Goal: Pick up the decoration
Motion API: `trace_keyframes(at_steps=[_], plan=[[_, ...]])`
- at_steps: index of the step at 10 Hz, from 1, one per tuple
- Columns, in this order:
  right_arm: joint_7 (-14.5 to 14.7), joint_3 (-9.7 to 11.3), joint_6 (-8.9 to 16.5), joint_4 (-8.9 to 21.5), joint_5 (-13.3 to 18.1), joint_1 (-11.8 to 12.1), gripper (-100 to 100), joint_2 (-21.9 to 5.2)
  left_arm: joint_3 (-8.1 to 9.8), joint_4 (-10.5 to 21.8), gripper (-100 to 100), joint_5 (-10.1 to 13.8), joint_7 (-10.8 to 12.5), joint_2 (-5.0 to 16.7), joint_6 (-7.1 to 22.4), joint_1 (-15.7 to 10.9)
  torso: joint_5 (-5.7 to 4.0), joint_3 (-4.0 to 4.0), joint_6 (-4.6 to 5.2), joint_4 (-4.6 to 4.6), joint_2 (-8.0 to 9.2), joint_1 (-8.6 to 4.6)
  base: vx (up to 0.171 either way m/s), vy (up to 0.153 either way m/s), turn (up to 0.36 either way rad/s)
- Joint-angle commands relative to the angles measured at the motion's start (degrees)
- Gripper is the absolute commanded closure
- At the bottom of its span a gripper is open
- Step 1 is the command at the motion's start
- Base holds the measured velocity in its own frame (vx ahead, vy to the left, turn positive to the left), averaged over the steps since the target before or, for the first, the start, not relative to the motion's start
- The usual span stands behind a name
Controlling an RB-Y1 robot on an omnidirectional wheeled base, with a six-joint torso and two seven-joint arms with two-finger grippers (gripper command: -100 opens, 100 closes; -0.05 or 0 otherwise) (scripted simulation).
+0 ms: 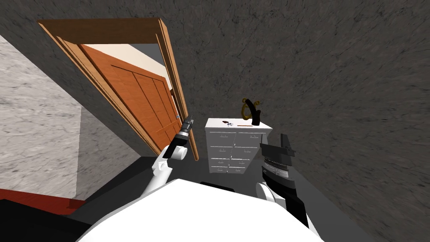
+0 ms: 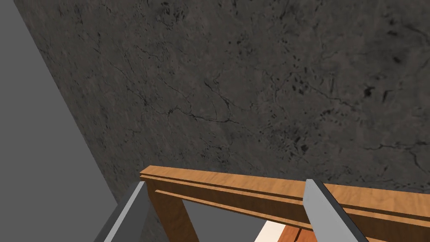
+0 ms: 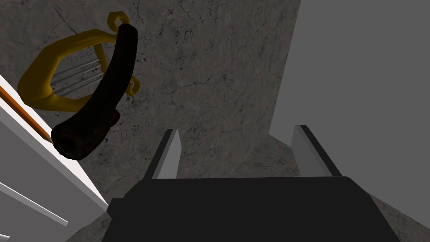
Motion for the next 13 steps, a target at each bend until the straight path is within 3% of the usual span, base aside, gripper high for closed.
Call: trace_keyframes(at_steps=[1, 3, 4, 5, 6, 7, 9, 10, 12, 13], plan=[[0.0, 0.0, 0.0, 0.0, 0.0, 0.0, 0, 0.0, 1.17, 1.96, -100, -0.46, -1.0, 0.75, 2.86, -2.86, 0.0, 0.0, 0.0, 0.0, 0.0, 0.0, -0.031, 0.087, -0.007], [0.0, 0.0, 0.0, 0.0, 0.0, 0.0, 0, 0.0, 1.17, 1.96, -100, -0.46, -1.0, 0.75, 5.57, -3.71, 0.02, 0.02, 0.0, 0.01, 0.03, 0.07, -0.024, 0.057, -0.006], [0.0, 0.0, 0.0, 0.0, 0.0, 0.0, 0, 0.0, 2.24, 3.65, -100, -0.79, -1.83, 1.43, 7.35, -6.08, -0.01, 0.0, 0.0, 0.0, 0.0, -0.09, -0.032, 0.049, 0.003], [0.0, 0.0, 0.0, 0.0, 0.0, 0.0, 0, 0.0, 2.24, 3.65, -100, -0.79, -1.83, 1.43, 8.66, -7.11, -0.02, 0.01, 0.01, 0.0, 0.02, -0.06, -0.03, 0.05, -0.011], [0.0, 0.0, 0.0, 0.0, 0.0, 0.0, 0, 0.0, 2.24, 3.65, -100, -0.79, -1.83, 1.43, 10.04, -7.11, -0.01, 0.01, 0.0, 0.01, 0.02, -0.06, -0.01, 0.021, -0.003], [0.0, 0.0, 0.0, 0.0, 0.0, 0.0, 0, 0.0, 3.29, 5.55, -100, -1.07, -2.64, 2.09, 11.8, -9.9, -0.03, -0.01, 0.0, -0.01, -0.02, -0.15, -0.024, 0.033, 0.002], [0.0, 0.0, 0.0, 0.0, 0.0, 0.0, 0, 0.0, 3.29, 5.55, -100, -1.07, -2.64, 2.09, 14.67, -10.68, -0.02, 0.01, 0.0, 0.0, 0.01, -0.09, -0.021, 0.038, -0.004], [0.0, 0.0, 0.0, 0.0, 0.0, 0.0, 0, 0.0, 4.3, 7.65, -100, -1.31, -3.43, 2.72, 16.67, -13.3, -0.02, -0.01, 0.0, 0.0, -0.01, -0.14, -0.023, 0.042, 0.002], [0.0, 0.0, 0.0, 0.0, 0.0, 0.0, 0, 0.0, 4.3, 7.65, -100, -1.31, -3.43, 2.72, 19.42, -14.4, -0.02, 0.0, 0.0, 0.0, 0.01, -0.11, -0.019, 0.028, -0.003], [0.0, 0.0, 0.0, 0.0, 0.0, 0.0, 0, 0.0, 5.27, 9.98, -100, -1.49, -4.18, 3.34, 21.11, -16.92, -0.03, -0.01, 0.0, -0.01, -0.02, -0.19, -0.027, 0.028, 0.004]])
